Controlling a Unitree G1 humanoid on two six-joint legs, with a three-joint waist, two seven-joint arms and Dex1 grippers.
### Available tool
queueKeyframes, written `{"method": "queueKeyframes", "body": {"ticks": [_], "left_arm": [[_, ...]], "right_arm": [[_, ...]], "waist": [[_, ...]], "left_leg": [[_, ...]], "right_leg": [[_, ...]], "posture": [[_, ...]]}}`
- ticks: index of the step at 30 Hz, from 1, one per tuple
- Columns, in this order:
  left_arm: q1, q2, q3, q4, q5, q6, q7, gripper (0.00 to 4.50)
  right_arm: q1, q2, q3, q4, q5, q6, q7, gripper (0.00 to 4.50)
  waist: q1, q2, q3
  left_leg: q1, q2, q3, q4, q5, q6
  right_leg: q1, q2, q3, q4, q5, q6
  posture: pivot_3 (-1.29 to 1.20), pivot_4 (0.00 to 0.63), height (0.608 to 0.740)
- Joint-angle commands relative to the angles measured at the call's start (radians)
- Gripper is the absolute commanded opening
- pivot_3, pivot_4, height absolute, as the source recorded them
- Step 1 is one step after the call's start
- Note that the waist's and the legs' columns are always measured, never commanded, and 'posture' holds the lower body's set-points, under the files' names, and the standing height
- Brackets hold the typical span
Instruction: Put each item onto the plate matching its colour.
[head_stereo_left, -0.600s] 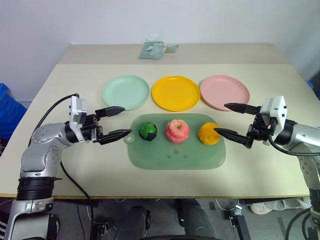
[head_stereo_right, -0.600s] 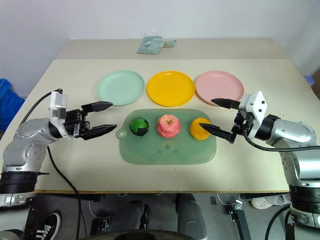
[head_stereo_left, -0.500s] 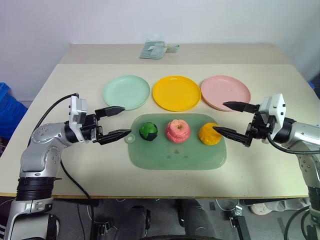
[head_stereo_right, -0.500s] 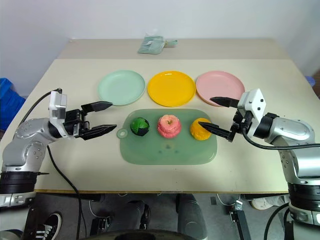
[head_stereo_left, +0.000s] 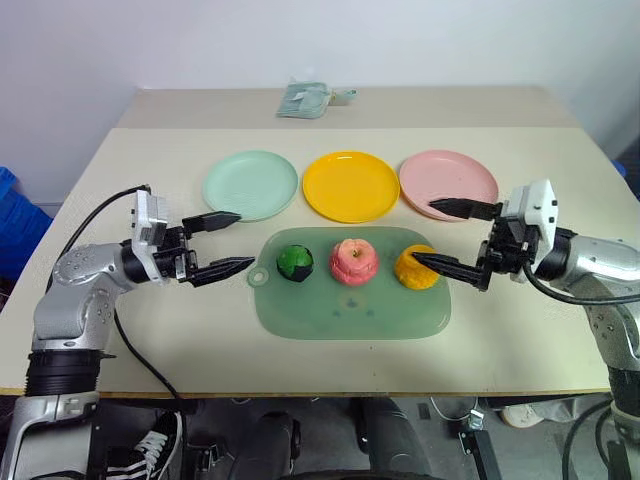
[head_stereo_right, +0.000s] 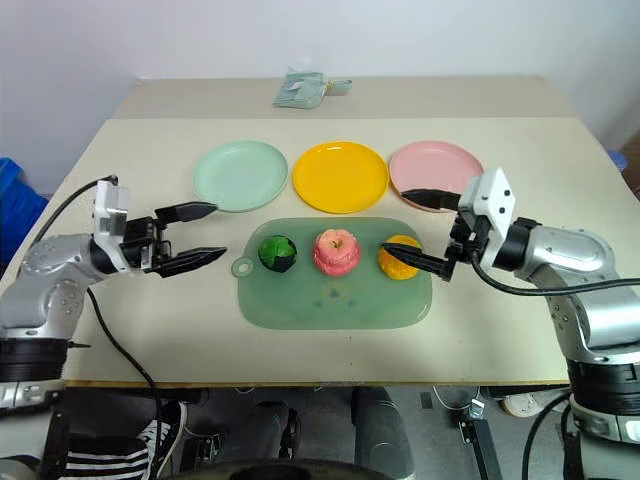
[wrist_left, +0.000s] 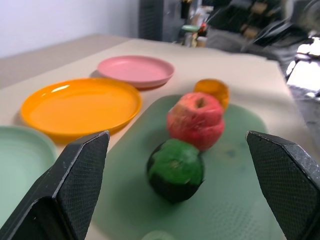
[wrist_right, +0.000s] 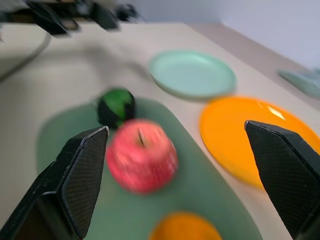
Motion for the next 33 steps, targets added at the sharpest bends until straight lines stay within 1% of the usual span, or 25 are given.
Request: {"method": "queueKeyframes", "body": {"ticks": [1, 4, 7, 10, 12, 16, 20, 22, 25, 30, 33], "left_arm": [[-0.019, 0.014, 0.030, 0.007, -0.002, -0.025, -0.006, 4.50], [-0.021, -0.007, 0.001, -0.027, 0.004, -0.011, 0.023, 4.50], [-0.059, -0.043, -0.050, -0.019, 0.029, -0.014, 0.032, 4.50], [-0.112, -0.084, -0.093, 0.018, 0.052, -0.026, 0.023, 4.50], [-0.138, -0.109, -0.124, 0.047, 0.079, -0.051, 0.012, 4.50], [-0.163, -0.158, -0.172, 0.078, 0.099, -0.068, -0.007, 4.50], [-0.166, -0.185, -0.217, 0.128, 0.152, -0.120, -0.026, 4.50], [-0.190, -0.220, -0.244, 0.184, 0.203, -0.153, 0.011, 4.50], [-0.212, -0.262, -0.269, 0.253, 0.275, -0.252, 0.049, 4.50], [-0.210, -0.294, -0.296, 0.307, 0.329, -0.335, 0.059, 4.50], [-0.195, -0.305, -0.315, 0.319, 0.348, -0.347, 0.057, 4.50]], "right_arm": [[-0.091, 0.048, 0.062, -0.083, 0.056, 0.092, -0.059, 4.46], [-0.144, 0.048, 0.109, -0.100, 0.038, 0.142, -0.076, 4.46], [-0.171, 0.004, 0.135, -0.109, 0.042, 0.225, -0.076, 4.46], [-0.194, -0.030, 0.149, -0.137, 0.061, 0.305, -0.081, 4.46], [-0.213, -0.064, 0.173, -0.168, 0.057, 0.357, -0.078, 4.46], [-0.268, -0.064, 0.153, -0.187, 0.084, 0.424, -0.109, 4.46], [-0.275, -0.084, 0.154, -0.194, 0.062, 0.440, -0.130, 4.46], [-0.287, -0.065, 0.144, -0.182, 0.058, 0.445, -0.165, 4.46], [-0.274, -0.072, 0.148, -0.178, 0.038, 0.425, -0.172, 4.46], [-0.265, -0.064, 0.150, -0.169, 0.017, 0.413, -0.183, 4.46], [-0.269, -0.059, 0.149, -0.164, 0.009, 0.408, -0.187, 4.46]], "waist": [[0.000, 0.000, 0.000], [0.006, 0.000, 0.000], [0.011, 0.000, 0.000], [0.025, 0.000, 0.000], [0.025, 0.000, 0.000], [0.019, 0.000, 0.000], [0.023, 0.000, 0.000], [0.025, 0.000, 0.000], [0.028, 0.000, 0.000], [0.023, 0.000, 0.000], [0.026, 0.000, 0.000]], "left_leg": [[0.000, 0.000, 0.000, 0.000, 0.000, 0.000], [-0.002, 0.000, 0.000, 0.000, 0.000, 0.000], [-0.003, -0.001, -0.001, 0.000, 0.001, -0.002], [-0.004, -0.002, -0.001, 0.001, 0.002, -0.003], [-0.004, -0.002, -0.001, 0.001, 0.002, -0.004], [-0.004, -0.001, 0.000, 0.000, 0.002, -0.004], [-0.004, -0.001, 0.000, 0.001, 0.002, -0.003], [-0.004, -0.001, 0.000, 0.001, 0.002, -0.003], [-0.005, -0.001, 0.000, 0.001, 0.002, -0.003], [-0.005, -0.001, 0.000, 0.001, 0.002, -0.003], [-0.005, -0.001, 0.000, 0.001, 0.002, -0.003]], "right_leg": [[0.000, 0.000, 0.000, 0.000, 0.000, 0.000], [-0.002, -0.001, 0.000, 0.000, 0.000, 0.000], [-0.002, -0.002, -0.001, -0.001, 0.000, 0.000], [-0.001, -0.002, -0.001, -0.003, 0.000, 0.000], [-0.001, -0.002, -0.001, -0.004, 0.000, 0.000], [-0.002, -0.001, -0.001, -0.005, 0.000, 0.000], [-0.001, -0.001, -0.001, -0.005, 0.000, 0.000], [-0.001, -0.001, -0.001, -0.005, 0.000, 0.000], [-0.001, -0.001, -0.001, -0.005, 0.000, 0.000], [-0.001, -0.001, -0.001, -0.006, 0.000, 0.000], [-0.002, -0.001, -0.001, -0.006, 0.000, 0.000]], "posture": [[0.00, 0.150, 0.740], [0.00, 0.150, 0.740], [0.00, 0.150, 0.740], [0.00, 0.150, 0.740], [0.00, 0.150, 0.740], [0.00, 0.150, 0.740], [0.00, 0.150, 0.740], [0.00, 0.150, 0.740], [0.00, 0.150, 0.740], [0.00, 0.150, 0.740], [0.00, 0.150, 0.740]]}}
